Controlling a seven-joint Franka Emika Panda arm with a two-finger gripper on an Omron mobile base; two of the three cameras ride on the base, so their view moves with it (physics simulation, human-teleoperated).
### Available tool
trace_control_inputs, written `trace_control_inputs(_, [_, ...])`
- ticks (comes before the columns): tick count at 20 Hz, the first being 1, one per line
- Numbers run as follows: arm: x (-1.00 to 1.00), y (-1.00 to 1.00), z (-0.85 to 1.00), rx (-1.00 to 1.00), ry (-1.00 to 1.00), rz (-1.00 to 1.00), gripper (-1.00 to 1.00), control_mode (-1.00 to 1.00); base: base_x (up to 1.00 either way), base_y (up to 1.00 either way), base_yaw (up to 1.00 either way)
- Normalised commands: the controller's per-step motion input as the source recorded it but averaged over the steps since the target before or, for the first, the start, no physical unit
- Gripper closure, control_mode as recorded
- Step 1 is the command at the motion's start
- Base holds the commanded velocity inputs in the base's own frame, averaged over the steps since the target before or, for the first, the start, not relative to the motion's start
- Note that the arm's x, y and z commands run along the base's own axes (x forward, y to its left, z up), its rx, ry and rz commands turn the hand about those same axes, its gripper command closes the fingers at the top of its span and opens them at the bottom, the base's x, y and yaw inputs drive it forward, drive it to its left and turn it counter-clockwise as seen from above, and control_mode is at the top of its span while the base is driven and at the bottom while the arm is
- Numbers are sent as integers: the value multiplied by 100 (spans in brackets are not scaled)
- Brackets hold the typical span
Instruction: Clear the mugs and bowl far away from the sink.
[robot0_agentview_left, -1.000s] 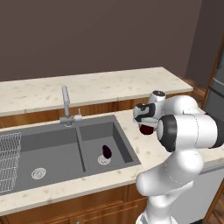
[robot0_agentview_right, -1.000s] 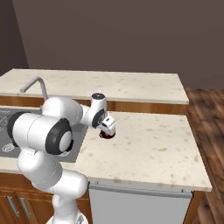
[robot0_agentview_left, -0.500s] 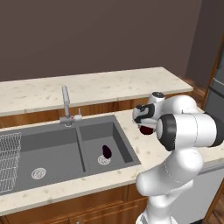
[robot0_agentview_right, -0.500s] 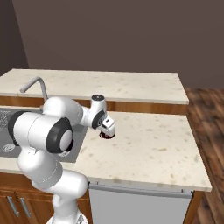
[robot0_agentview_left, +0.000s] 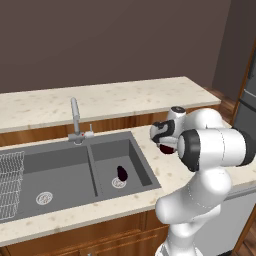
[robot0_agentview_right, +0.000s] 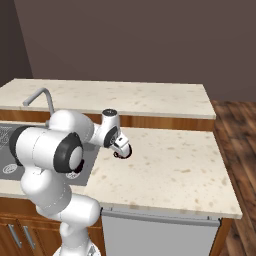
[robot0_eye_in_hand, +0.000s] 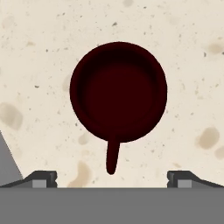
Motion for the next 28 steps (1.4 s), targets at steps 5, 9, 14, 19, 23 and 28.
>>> trace_control_inputs(5, [15,0,-19,0,0,0,-100,-100,0,0,0])
trace_control_inputs(9, [24,0,-15,0,0,0,-100,-100,0,0,0])
trace_control_inputs(14, [7,0,-3,0,0,0,-100,-100,0,0,0])
trace_control_inputs(19, [0,0,-2,0,0,0,100,-100,0,0,0])
trace_control_inputs(23, [0,0,-4,0,0,0,100,-100,0,0,0])
trace_control_inputs(28, [0,-6,-11,0,0,0,100,-100,0,0,0])
